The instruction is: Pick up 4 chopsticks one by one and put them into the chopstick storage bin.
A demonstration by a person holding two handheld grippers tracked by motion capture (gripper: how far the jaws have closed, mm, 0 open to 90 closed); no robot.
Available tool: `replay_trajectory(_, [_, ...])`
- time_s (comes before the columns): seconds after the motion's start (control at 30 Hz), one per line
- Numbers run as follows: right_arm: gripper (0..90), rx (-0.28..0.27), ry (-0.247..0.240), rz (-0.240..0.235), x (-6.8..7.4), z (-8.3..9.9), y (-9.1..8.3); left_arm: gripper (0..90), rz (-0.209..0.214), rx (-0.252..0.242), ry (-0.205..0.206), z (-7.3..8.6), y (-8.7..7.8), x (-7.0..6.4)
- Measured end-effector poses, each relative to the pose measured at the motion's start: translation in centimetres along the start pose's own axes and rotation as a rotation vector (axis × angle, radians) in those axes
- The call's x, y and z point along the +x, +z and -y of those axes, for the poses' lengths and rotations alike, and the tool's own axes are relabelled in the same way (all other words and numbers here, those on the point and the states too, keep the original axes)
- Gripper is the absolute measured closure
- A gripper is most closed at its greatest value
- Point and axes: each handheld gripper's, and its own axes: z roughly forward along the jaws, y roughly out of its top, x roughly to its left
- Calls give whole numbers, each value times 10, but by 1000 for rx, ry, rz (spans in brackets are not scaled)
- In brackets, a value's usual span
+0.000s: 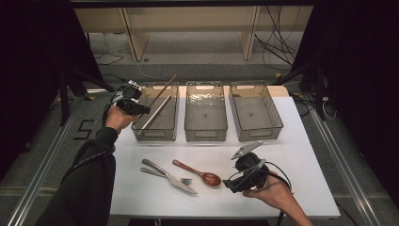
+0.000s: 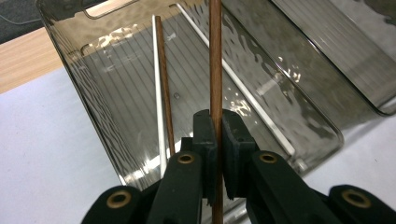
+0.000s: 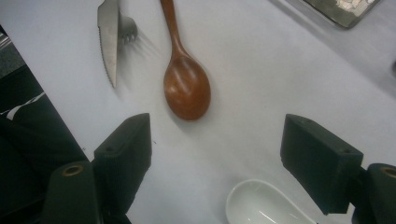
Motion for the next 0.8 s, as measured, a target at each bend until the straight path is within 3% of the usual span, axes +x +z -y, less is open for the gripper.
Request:
replay_trajectory(0.23, [260,-2,-1,-4,0,0,-1,821,-24,-14,-43,1,12,4])
replay_trajectory(0.33, [260,2,-2,-5,0,0,0,646,-25,-21,-63,2,13,4])
replay_trajectory(0.5, [260,0,-4,-6,1,-1,-1,503,29,-26,-52,6,1,-6])
replay_trajectory(0.63, [259,-3,-6,-6,1,-1,-1,362,81,-67,-39,15,-16,-20])
replay_trajectory(0.8, [258,0,-11,-5,1,-3,0,256,147,-124,-5,31,-39,-40])
